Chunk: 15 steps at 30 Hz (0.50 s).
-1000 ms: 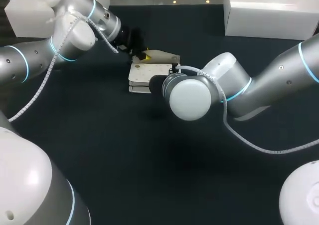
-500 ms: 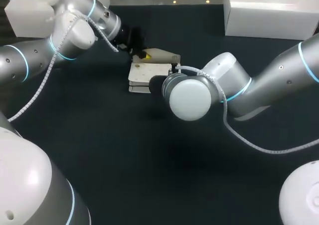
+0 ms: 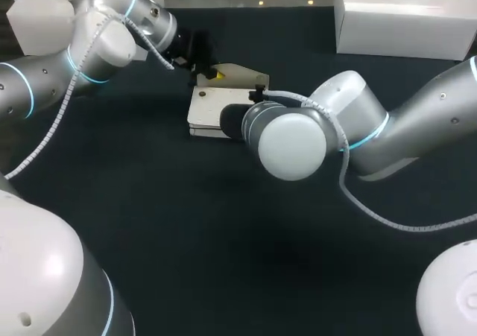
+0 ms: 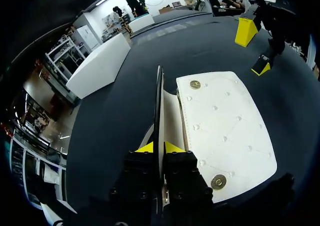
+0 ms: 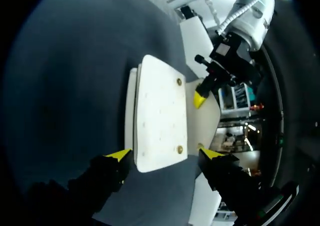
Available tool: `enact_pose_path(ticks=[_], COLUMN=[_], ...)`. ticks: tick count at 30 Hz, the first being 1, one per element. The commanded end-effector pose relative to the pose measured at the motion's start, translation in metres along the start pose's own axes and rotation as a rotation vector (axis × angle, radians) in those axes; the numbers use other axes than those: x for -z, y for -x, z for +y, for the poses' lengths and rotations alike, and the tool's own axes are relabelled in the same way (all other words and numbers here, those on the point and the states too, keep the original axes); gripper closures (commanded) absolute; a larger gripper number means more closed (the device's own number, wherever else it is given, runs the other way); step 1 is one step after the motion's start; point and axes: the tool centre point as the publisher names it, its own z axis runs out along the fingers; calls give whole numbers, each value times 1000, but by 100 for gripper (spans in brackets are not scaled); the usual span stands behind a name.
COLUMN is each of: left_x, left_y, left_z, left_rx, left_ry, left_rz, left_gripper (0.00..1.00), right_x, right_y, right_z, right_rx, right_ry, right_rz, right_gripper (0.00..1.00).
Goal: Pick up the bag, open it, inspect its contents, close it, and place it on the opposite side
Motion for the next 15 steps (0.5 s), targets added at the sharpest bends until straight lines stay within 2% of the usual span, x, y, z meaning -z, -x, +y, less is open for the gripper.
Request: enact_pose_path(ticks=[1,6,9,12,13,15], left_x=[15,28,35,41,42,45], left_y=[-6,-7,-8,-9,-9,-11], left_z=[-7,-15,-19,-23,-24,-27], left_rx=[3,14,15,12,10,9], left_ry=[3,-2,-2,3,5,9], left_rz=[-7,-13,-21,-32,-35,-39], left_gripper=[100,100,100,100,100,100], right_x=[29,36,38,38,37,37], right_y=[18,30,34,35,35,35], right_z=[-3,2,4,6,6,8], right_rx=[-21,-14,-4,-1,2,0], right_ry=[8,0,-16,-33,-39,-33], right_rz=[21,35,55,86,95,116], right_gripper=[1,51,64,96,100,100])
